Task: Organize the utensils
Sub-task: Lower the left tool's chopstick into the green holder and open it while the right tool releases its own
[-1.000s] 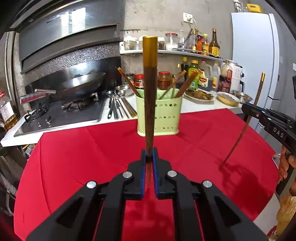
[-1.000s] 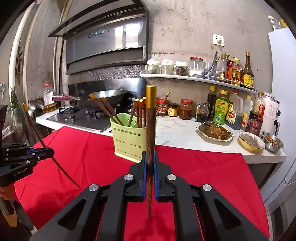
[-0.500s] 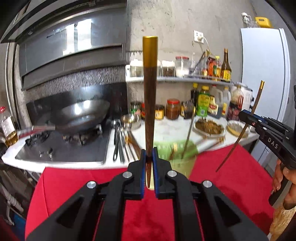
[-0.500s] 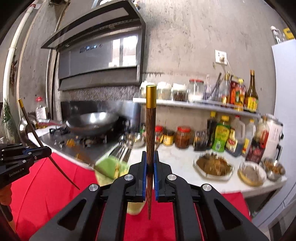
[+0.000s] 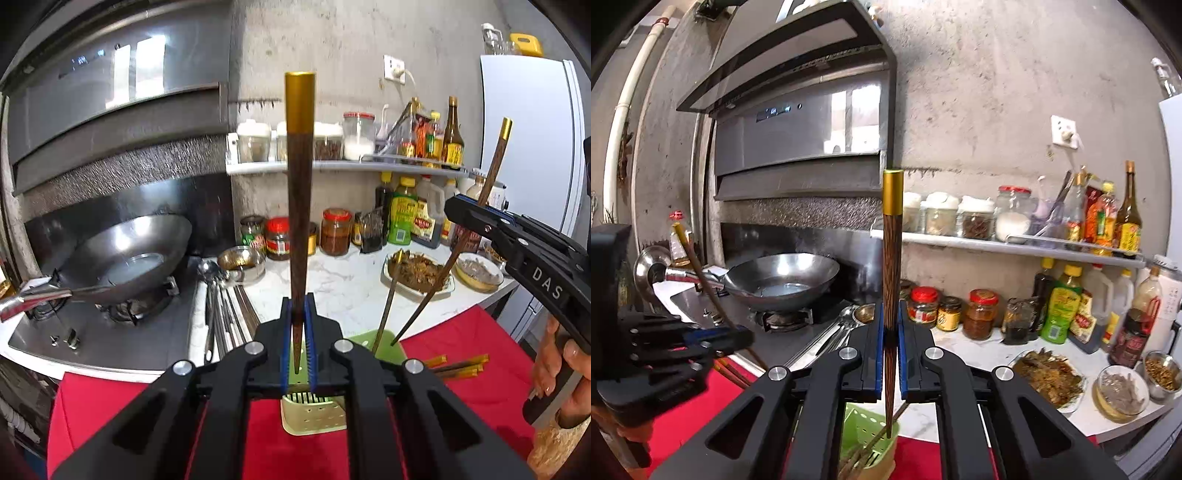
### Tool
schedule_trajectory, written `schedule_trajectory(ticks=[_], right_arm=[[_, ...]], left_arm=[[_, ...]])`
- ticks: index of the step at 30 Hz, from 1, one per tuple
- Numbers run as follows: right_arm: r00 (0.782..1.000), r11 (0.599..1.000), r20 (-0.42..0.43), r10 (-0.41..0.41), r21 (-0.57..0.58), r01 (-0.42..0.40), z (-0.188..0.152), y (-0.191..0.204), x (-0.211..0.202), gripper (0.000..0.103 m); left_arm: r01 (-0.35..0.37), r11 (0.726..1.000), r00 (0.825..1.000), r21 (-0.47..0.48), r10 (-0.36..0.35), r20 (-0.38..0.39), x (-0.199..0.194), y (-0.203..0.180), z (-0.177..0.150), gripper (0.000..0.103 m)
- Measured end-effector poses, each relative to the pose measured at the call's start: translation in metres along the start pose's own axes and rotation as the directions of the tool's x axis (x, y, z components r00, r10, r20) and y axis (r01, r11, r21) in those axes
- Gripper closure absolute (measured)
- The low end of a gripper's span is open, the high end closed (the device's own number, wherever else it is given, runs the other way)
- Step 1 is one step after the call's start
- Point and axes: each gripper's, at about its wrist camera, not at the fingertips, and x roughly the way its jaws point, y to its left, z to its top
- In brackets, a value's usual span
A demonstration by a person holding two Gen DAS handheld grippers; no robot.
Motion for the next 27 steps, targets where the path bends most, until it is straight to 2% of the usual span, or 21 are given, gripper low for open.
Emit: schedule_trajectory(ticks=[8, 11, 12, 13, 15, 21, 24, 27], right_arm=[[0.996, 1.0, -0.09, 0.005, 0.013, -0.004, -0.032, 0.002, 0.021, 0.094], [0.994, 1.0, -0.111, -0.001, 0.016, 0.002, -0.033, 0.0, 0.022, 0.079], [0.994, 1.0, -0.11, -0.001, 0.018, 0.003, -0.032, 0.0, 0.02, 0.071], [0.995, 1.0, -0.103, -0.003, 0.024, 0.006, -0.03, 0.0, 0.016, 0.066], [0.996, 1.0, -0.087, -0.012, 0.025, 0.014, -0.024, 0.0, 0.006, 0.066], [0.998, 0.999, -0.047, -0.037, 0.026, 0.039, -0.009, 0.002, -0.042, 0.064], [0.997, 0.998, -0.06, -0.044, 0.04, 0.046, -0.013, 0.002, -0.074, 0.062], [0.994, 0.997, -0.095, -0.05, 0.05, 0.055, -0.03, 0.005, -0.105, 0.058]], left_arm=[[0.025, 0.999, 0.998, -0.024, -0.026, -0.061, 0.023, 0.01, -0.015, 0.096], [0.027, 0.999, 0.998, -0.033, -0.028, -0.055, 0.021, 0.012, -0.015, 0.095], [0.023, 0.999, 0.998, -0.034, -0.025, -0.052, 0.019, 0.012, -0.014, 0.091], [0.021, 0.999, 0.999, -0.035, -0.022, -0.048, 0.016, 0.012, -0.012, 0.089], [0.021, 0.999, 0.999, -0.038, -0.022, -0.033, 0.008, 0.012, -0.009, 0.083], [-0.017, 0.999, 1.0, -0.032, 0.018, 0.021, -0.04, 0.005, -0.003, 0.081], [-0.062, 0.997, 0.998, -0.039, 0.063, 0.016, -0.067, 0.001, -0.015, 0.074], [-0.109, 0.993, 0.994, -0.054, 0.108, -0.01, -0.094, -0.002, -0.042, 0.072]])
